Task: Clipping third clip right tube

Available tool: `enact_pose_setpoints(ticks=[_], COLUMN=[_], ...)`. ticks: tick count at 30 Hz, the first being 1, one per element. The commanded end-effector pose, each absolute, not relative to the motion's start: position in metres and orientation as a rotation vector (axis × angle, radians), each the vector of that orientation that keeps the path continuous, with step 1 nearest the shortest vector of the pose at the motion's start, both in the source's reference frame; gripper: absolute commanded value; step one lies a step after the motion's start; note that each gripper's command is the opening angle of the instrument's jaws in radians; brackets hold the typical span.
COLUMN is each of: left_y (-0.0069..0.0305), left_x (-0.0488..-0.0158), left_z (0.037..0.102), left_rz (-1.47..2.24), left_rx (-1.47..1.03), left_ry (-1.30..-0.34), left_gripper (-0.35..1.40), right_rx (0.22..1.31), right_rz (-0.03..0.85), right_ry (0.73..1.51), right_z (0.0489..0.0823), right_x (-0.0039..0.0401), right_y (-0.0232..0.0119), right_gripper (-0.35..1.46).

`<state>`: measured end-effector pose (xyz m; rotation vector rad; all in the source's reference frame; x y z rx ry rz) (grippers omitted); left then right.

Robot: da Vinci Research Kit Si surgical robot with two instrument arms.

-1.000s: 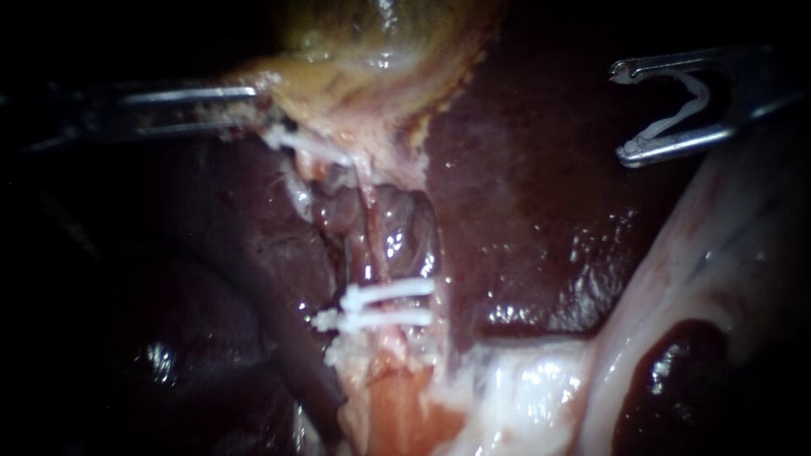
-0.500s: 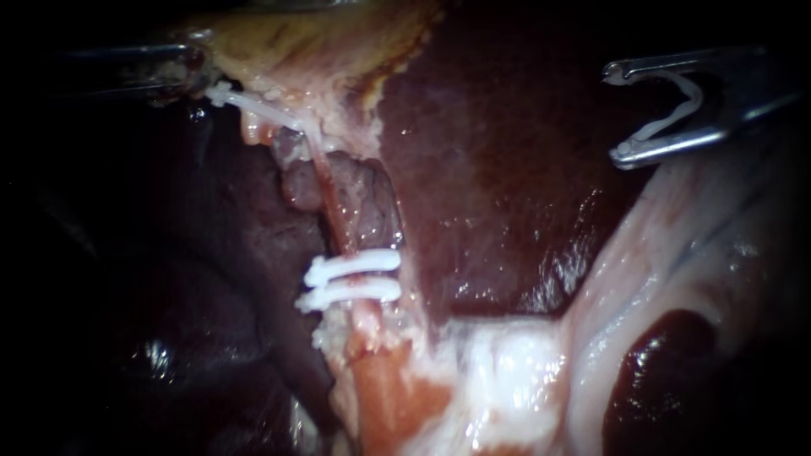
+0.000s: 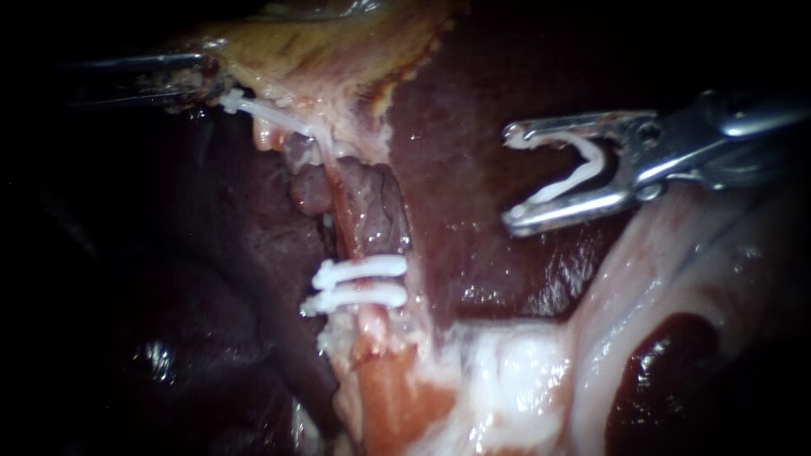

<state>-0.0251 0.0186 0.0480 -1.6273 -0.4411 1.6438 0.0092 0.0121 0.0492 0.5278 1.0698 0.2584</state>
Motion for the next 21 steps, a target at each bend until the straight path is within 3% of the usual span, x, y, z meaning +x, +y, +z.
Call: enact_pose_setpoints(ticks=[1,11,21], left_y=[0.0186,0.0185,0.0183], left_x=[-0.0250,-0.0252,-0.0254], left_z=[0.0480,0.0481,0.0482], left_rz=[1.644,1.649,1.655], left_rx=[-1.624,-1.627,-1.625], left_ry=[-0.441,-0.434,-0.438], left_gripper=[-0.35,-0.35,-0.35], right_rx=[0.541,0.628,0.611], right_rz=[0.268,0.341,0.400], right_ry=[1.075,1.086,1.068], right_z=[0.0493,0.0513,0.0544], right_x=[0.0097,0.0147,0.0187], right_y=[0.0117,0.0092,0.0096], right_gripper=[0.50,0.50,0.50])
